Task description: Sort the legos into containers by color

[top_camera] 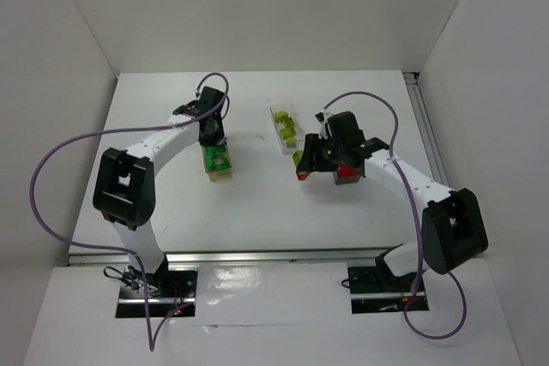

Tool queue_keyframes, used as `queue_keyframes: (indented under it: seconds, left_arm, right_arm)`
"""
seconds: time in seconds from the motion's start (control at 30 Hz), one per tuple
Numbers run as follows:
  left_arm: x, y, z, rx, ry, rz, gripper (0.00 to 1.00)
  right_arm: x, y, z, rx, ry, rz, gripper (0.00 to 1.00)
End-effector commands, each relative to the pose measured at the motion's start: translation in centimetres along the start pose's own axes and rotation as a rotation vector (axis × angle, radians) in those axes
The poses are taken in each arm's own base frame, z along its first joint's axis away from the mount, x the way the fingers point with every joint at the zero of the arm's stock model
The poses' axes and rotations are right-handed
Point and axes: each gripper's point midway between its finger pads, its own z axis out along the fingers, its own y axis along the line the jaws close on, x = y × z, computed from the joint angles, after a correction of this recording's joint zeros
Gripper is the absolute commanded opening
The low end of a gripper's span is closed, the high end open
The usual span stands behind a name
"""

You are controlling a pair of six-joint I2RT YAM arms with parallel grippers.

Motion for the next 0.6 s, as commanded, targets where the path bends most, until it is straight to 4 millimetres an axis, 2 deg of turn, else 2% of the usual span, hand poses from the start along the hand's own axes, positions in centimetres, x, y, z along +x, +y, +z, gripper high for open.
queue_keyframes:
  seconds: [0.0, 0.07, 0.13, 0.33, 0.43, 0.53, 0.57]
  left_arm:
    - [-2.1, 0.7, 0.0, -0.064, -0.019, -0.058, 0.33]
    - [-2.3, 1.0, 0.0, -0.089, -0.019, -0.064, 0.69]
    - [-1.9, 0.9, -0.4, -0.086, -0.014, -0.055, 0.85]
    - [-3.6, 0.5, -5.1, -0.027, -0.129, -0.059, 0.85]
    - [-3.7, -0.7, -7.1, 0.03, -0.154, -0.014, 0.82]
    - [-2.5, -5.3, -9.2, 0.27, -0.151, 0.135, 0.8]
    - [-1.1, -7.4, -10.0, 0.407, -0.123, 0.217, 0.8]
  right_arm:
    - [-1.3, 0.0, 0.3, -0.009, -0.062, -0.018, 0.29]
    - [-1.1, 0.4, 0.4, -0.022, -0.054, -0.024, 0.29]
    - [-1.1, 0.5, 0.4, -0.022, -0.054, -0.024, 0.29]
    - [-0.7, 0.3, 0.5, -0.019, -0.046, -0.021, 0.29]
    - [-0.8, 0.6, 0.6, -0.027, -0.05, -0.03, 0.29]
    - [-1.1, 1.7, 0.5, -0.085, -0.06, -0.043, 0.29]
    - [-1.2, 2.1, 0.5, -0.107, -0.059, -0.038, 0.29]
